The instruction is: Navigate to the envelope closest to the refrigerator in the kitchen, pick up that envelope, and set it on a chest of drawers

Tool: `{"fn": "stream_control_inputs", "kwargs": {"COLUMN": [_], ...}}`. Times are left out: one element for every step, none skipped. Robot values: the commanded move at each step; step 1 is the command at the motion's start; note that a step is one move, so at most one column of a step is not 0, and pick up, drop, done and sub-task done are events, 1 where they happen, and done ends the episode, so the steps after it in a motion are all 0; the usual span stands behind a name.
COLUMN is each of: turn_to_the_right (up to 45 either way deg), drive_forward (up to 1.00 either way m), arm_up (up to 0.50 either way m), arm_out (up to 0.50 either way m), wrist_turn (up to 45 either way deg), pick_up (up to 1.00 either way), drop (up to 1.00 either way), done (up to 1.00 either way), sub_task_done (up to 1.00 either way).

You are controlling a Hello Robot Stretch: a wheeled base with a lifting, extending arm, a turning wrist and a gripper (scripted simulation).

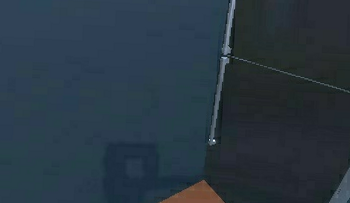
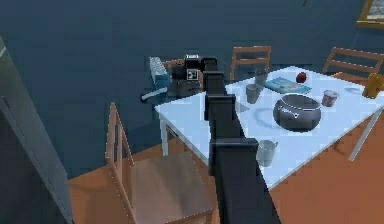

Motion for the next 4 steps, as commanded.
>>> {"fn": "stream_control_inputs", "kwargs": {"turn_to_the_right": [0.0, 0.0, 0.0, 0.0], "drive_forward": [0.00, 0.00, 0.00, 0.00], "arm_up": [0.02, 0.00, 0.00, 0.00], "arm_out": [0.00, 0.00, 0.00, 0.00], "wrist_turn": [0.0, -45.0, -45.0, -6.0], "pick_up": [0.00, 0.00, 0.00, 0.00], "drop": [0.00, 0.00, 0.00, 0.00], "done": [0.00, 0.00, 0.00, 0.00], "sub_task_done": [0.00, 0.00, 0.00, 0.00]}}
